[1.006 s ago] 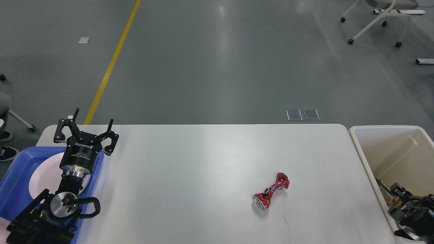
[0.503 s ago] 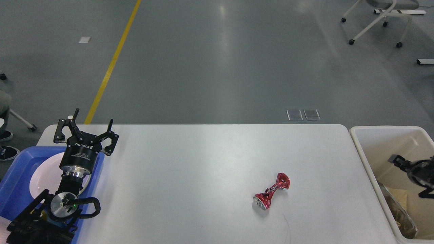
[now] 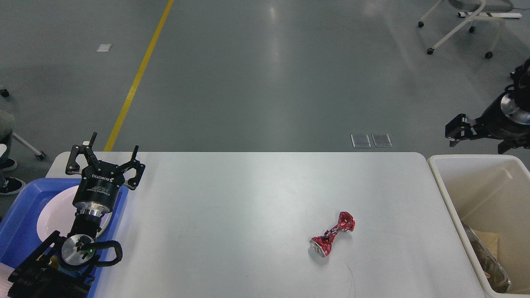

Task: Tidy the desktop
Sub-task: 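Raise the right gripper and move it over the red crushed can, then lower the right gripper and grasp the red crushed can, then lift the red can and carry it into the white bin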

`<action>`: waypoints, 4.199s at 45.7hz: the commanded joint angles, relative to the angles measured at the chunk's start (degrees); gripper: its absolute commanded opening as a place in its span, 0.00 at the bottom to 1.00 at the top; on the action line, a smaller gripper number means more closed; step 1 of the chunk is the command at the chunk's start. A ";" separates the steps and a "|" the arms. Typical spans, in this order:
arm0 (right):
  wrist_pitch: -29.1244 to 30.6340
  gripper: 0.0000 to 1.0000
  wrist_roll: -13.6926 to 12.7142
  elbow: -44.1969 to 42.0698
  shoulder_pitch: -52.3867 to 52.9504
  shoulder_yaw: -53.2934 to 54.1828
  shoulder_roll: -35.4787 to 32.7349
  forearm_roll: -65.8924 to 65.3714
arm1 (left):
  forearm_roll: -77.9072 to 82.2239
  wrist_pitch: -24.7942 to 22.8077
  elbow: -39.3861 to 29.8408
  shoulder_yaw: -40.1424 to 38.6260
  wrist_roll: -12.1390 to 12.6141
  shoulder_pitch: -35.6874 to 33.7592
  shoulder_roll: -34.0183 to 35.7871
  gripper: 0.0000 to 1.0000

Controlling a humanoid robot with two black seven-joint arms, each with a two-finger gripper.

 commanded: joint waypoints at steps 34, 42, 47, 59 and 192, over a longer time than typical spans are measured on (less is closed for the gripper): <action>-3.23 1.00 0.28 36.37 38.53 -12.40 19.11 28.43 | 0.00 -0.02 0.00 0.08 -0.01 0.01 0.00 0.96; -3.14 1.00 0.28 36.28 36.25 -12.32 19.02 28.60 | 0.00 -0.02 0.00 -0.01 -0.01 0.01 0.00 0.96; -3.41 1.00 0.28 35.93 32.65 -11.88 18.67 30.44 | 0.00 -0.02 0.00 -0.01 -0.01 0.01 0.00 0.96; -16.23 1.00 0.28 32.59 17.36 -9.60 21.04 40.12 | 0.00 -0.02 0.00 -0.01 -0.01 0.01 0.00 0.96; 1.78 0.00 0.10 37.77 33.86 -8.80 15.07 30.27 | 0.00 -0.02 0.00 -0.01 -0.01 0.01 0.00 0.96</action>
